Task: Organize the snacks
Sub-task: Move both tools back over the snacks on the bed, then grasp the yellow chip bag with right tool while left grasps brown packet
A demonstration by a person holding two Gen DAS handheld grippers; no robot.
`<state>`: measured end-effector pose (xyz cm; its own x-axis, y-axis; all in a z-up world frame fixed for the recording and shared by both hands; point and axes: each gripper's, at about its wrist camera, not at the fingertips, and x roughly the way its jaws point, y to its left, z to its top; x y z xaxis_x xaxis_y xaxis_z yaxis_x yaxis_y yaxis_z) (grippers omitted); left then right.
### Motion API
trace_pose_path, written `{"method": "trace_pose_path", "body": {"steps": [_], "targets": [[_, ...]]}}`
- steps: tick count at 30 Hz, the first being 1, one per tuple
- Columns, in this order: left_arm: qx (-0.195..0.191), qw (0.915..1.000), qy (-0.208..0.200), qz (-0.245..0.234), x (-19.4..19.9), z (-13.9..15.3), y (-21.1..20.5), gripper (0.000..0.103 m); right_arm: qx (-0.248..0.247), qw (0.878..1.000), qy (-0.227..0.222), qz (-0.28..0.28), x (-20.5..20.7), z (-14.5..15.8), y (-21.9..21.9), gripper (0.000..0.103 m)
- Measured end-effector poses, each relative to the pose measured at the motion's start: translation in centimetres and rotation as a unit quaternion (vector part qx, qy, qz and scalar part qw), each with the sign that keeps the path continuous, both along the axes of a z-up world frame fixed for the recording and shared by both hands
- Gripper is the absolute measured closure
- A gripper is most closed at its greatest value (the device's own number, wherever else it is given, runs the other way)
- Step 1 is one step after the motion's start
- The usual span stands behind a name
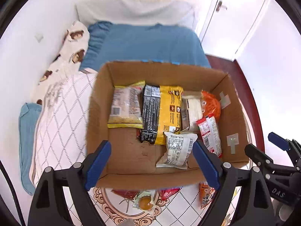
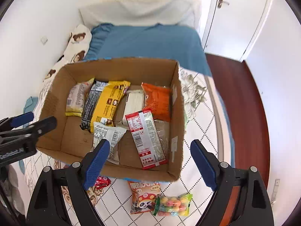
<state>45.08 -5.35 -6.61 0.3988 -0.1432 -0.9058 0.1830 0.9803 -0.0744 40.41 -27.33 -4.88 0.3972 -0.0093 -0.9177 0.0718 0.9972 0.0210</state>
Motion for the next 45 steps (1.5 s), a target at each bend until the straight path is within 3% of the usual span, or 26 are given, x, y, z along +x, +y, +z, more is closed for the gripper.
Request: {"method": "trace_pose_path", "body": {"steps": [5, 14, 18, 23, 26, 30, 31, 34, 37, 40, 42, 43, 45], "targets": [[0.002, 0.9984, -0.057, -0.003, -3.9, 2.5, 0.9, 0.014, -0.01, 0.999, -0.046, 0.0, -3.2, 2.7, 0.6, 0.013], [-0.017, 0.9949, -0.099, -0.002, -8.8, 5.8, 2.2, 0.014, 0.006, 0.994, -0.113, -0.005, -9.3, 6.7, 1.9, 0.013], [-0.015, 0.9949, -0.1, 0.002, -10.8, 5.9, 3.3, 0.014, 0.045, 0.994, -0.101, -0.018, -11.7, 6.6, 1.6, 0.013], [0.023, 0.9972, -0.071, -0.009, -14.3, 2.5, 4.3, 0.014, 0.084, 0.995, -0.037, -0.042, -15.9, 2.5, 0.0, 0.007], [0.045, 0.9984, -0.026, -0.022, -16.1, -1.5, 4.4, 0.014, 0.1, 0.993, 0.02, -0.053, -19.2, -1.4, -1.4, 0.007], [0.059, 0.9964, 0.046, -0.041, -18.2, -6.9, 3.9, 0.014, 0.046, 0.991, 0.124, -0.031, -23.9, -6.9, -2.2, 0.007], [0.063, 0.9953, 0.059, -0.044, -18.6, -8.0, 3.7, 0.014, 0.046, 0.987, 0.151, -0.042, -25.1, -8.5, -2.6, 0.007], [0.063, 0.9916, 0.1, -0.052, -19.6, -11.1, 3.3, 0.014, 0.126, 0.967, 0.192, -0.112, -28.0, -12.8, -4.9, 0.007], [0.074, 0.9883, 0.124, -0.049, -19.8, -13.0, 3.5, 0.014, 0.17, 0.949, 0.198, -0.176, -29.1, -16.1, -6.4, 0.007], [0.094, 0.9867, 0.121, -0.052, -19.2, -13.9, 3.9, 0.014, 0.205, 0.931, 0.194, -0.233, -29.4, -18.9, -7.2, 0.013], [0.118, 0.9863, 0.098, -0.062, -18.3, -13.9, 4.0, 0.014, 0.204, 0.926, 0.195, -0.25, -28.9, -20.2, -7.0, 0.037], [0.134, 0.9852, 0.083, -0.069, -17.7, -13.8, 4.0, 0.014, 0.208, 0.926, 0.192, -0.249, -28.6, -20.6, -6.8, 0.037], [0.169, 0.9802, 0.047, -0.091, -16.2, -13.7, 3.7, 0.014, 0.188, 0.938, 0.176, -0.229, -27.7, -20.4, -5.7, 0.04]]}}
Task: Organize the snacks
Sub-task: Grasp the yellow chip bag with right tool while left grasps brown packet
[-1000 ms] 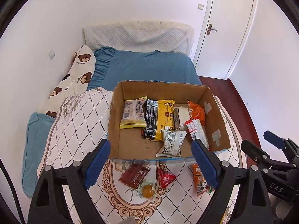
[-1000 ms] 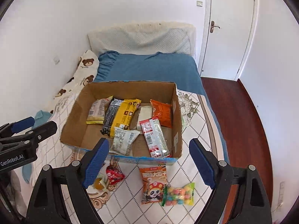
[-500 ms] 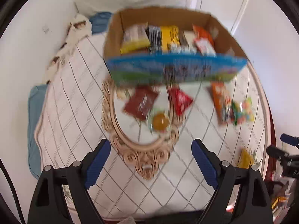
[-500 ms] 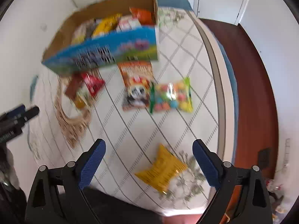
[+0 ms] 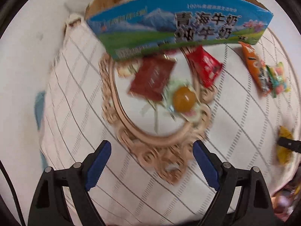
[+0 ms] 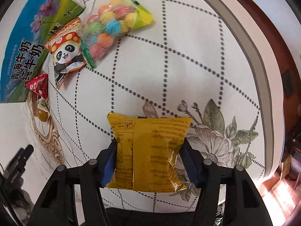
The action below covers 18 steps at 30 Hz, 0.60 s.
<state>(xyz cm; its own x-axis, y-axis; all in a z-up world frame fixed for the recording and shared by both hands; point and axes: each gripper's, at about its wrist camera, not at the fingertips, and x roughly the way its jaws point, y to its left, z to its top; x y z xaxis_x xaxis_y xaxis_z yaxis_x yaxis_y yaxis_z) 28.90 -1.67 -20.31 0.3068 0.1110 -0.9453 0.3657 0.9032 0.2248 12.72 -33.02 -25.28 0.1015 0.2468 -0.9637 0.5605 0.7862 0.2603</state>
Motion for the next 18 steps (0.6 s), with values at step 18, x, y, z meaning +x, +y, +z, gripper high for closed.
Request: {"method": "trace_pose_path", "body": {"steps": [18], "targets": [[0.05, 0.9919, 0.017, -0.116, 9.6, -4.6, -4.7, 0.049, -0.121, 0.97, -0.056, 0.202, 7.5, 2.9, 11.8, 0.04]]}}
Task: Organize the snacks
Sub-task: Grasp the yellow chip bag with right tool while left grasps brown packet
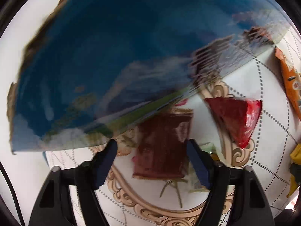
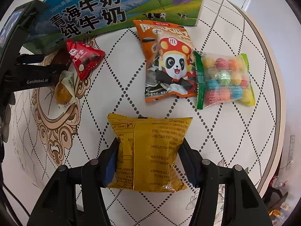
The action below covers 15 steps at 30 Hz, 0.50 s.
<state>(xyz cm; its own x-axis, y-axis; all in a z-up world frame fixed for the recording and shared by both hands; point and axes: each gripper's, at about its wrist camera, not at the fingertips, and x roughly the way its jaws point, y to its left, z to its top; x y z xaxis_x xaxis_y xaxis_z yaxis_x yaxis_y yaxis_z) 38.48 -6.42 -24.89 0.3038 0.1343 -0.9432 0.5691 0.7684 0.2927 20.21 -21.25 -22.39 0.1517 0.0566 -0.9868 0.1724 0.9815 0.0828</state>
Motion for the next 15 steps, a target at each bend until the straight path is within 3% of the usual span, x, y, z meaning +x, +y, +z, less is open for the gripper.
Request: {"method": "trace_pose_path", "body": {"steps": [2, 5, 10, 13, 15], "targets": [[0.005, 0.9999, 0.005, -0.009, -0.3, -0.3, -0.1, 0.059, -0.003, 1.0, 0.001, 0.001, 0.0, 0.0, 0.5, 0.04], [0.016, 0.9998, 0.001, -0.01, -1.0, -0.7, 0.4, 0.06, -0.003, 1.0, 0.002, 0.001, -0.1, -0.1, 0.6, 0.04], [-0.015, 0.9982, 0.026, 0.051, -2.4, -0.7, 3.9, 0.061, -0.003, 1.0, 0.005, 0.005, 0.7, -0.2, -0.1, 0.04], [-0.06, 0.9884, 0.06, 0.126, -4.0, -0.4, 7.3, 0.061, -0.004, 1.0, 0.01, 0.019, 0.7, -0.2, 0.1, 0.04], [-0.107, 0.9718, 0.094, 0.188, -5.2, -0.4, 9.8, 0.061, -0.005, 0.999, 0.016, 0.038, 1.1, -0.3, 0.9, 0.04]]}}
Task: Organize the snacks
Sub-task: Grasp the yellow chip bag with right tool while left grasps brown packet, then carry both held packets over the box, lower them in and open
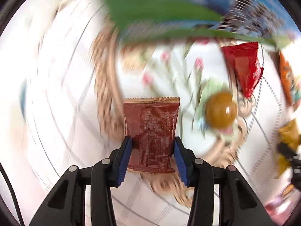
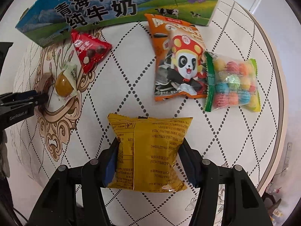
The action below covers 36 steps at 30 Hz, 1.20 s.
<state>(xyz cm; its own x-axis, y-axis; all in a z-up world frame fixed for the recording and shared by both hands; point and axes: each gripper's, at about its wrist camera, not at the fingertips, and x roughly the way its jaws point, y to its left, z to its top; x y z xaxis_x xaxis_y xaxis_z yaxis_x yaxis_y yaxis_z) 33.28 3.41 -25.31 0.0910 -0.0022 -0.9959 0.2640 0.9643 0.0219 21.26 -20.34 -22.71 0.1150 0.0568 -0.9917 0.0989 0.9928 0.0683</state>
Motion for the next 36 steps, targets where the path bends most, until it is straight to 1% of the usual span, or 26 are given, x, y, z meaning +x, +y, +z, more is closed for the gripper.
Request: {"method": "trace_pose_path", "body": {"steps": [2, 3, 4, 7, 8, 9, 11, 13, 15, 19, 20, 22, 23, 24, 25, 28, 29, 30, 32, 33, 36], "targets": [[-0.039, 0.9978, 0.024, 0.049, -0.9, -0.2, 1.8, 0.061, -0.005, 1.0, -0.005, 0.02, 0.4, 0.0, 0.9, 0.04], [-0.051, 0.9965, 0.031, 0.059, -1.1, -0.3, 2.2, 0.061, -0.011, 0.999, -0.004, 0.03, 0.8, -0.2, 1.1, 0.04], [-0.056, 0.9956, 0.035, 0.066, -1.2, -0.4, 2.5, 0.06, -0.015, 0.999, -0.002, 0.038, 1.1, -0.4, 1.5, 0.04], [-0.073, 0.9937, 0.051, 0.068, -0.8, -0.8, 2.8, 0.056, 0.003, 0.999, 0.007, 0.047, 1.9, -0.4, 2.2, 0.036], [-0.076, 0.9932, 0.057, 0.067, -1.2, -1.4, 3.4, 0.048, 0.014, 0.999, 0.009, 0.044, 2.2, -0.2, 2.2, 0.03], [-0.075, 0.9933, 0.059, 0.066, -1.1, -1.8, 3.8, 0.043, 0.026, 0.999, 0.013, 0.041, 2.4, 0.0, 2.1, 0.027], [-0.064, 0.9941, 0.062, 0.061, -0.3, -2.7, 4.4, 0.043, 0.053, 0.998, 0.018, 0.018, 2.7, 0.6, 1.5, 0.026], [-0.065, 0.9931, 0.072, 0.066, 0.1, -3.5, 4.8, 0.043, 0.072, 0.997, 0.022, 0.0, 2.7, 1.0, 0.8, 0.026], [-0.064, 0.9929, 0.069, 0.073, 0.1, -3.6, 5.2, 0.043, 0.079, 0.997, 0.022, -0.006, 2.7, 1.4, 0.3, 0.026], [-0.062, 0.9935, 0.053, 0.079, -0.1, -3.3, 5.3, 0.043, 0.077, 0.997, 0.021, -0.012, 2.5, 1.6, 0.2, 0.026], [-0.063, 0.9935, 0.05, 0.081, 0.3, -3.2, 5.2, 0.043, 0.073, 0.997, 0.019, -0.013, 2.4, 1.5, 0.2, 0.027], [-0.06, 0.9939, 0.046, 0.081, 0.5, -3.4, 4.8, 0.047, 0.065, 0.998, 0.007, -0.011, 1.7, 1.1, 0.6, 0.042], [-0.057, 0.9943, 0.04, 0.08, 0.2, -3.1, 4.9, 0.05, 0.049, 0.999, 0.0, -0.004, 1.5, 0.8, 0.7, 0.045], [-0.057, 0.9945, 0.039, 0.079, 0.9, -2.8, 3.5, 0.05, 0.041, 0.999, -0.003, 0.004, 1.2, 0.5, 1.0, 0.047], [-0.056, 0.9946, 0.038, 0.079, 0.5, -2.4, 3.5, 0.051, 0.037, 0.999, -0.007, 0.008, 1.1, -0.1, 1.6, 0.047], [-0.057, 0.9944, 0.039, 0.08, -0.7, -1.6, 3.5, 0.051, 0.041, 0.999, -0.014, 0.017, 1.0, -0.3, 2.4, 0.051], [-0.058, 0.9944, 0.038, 0.079, -0.5, -1.2, 2.2, 0.051, 0.047, 0.999, -0.019, 0.018, 0.9, -0.1, 2.5, 0.052], [-0.063, 0.9941, 0.035, 0.081, -1.6, -0.1, 2.2, 0.051, 0.053, 0.998, -0.024, 0.015, 0.9, 0.1, 2.5, 0.052], [-0.083, 0.9927, 0.03, 0.082, -2.4, 1.9, 1.7, 0.051, 0.07, 0.997, -0.031, 0.01, 1.0, 0.8, 2.4, 0.053], [-0.093, 0.9917, 0.026, 0.085, -3.7, 2.9, 1.6, 0.051, 0.079, 0.996, -0.035, 0.006, 1.1, 1.2, 2.3, 0.053], [-0.131, 0.988, 0.009, 0.08, -3.7, 7.2, 0.9, 0.051, 0.106, 0.993, -0.056, 0.002, 1.6, 3.5, 1.9, 0.053]]}}
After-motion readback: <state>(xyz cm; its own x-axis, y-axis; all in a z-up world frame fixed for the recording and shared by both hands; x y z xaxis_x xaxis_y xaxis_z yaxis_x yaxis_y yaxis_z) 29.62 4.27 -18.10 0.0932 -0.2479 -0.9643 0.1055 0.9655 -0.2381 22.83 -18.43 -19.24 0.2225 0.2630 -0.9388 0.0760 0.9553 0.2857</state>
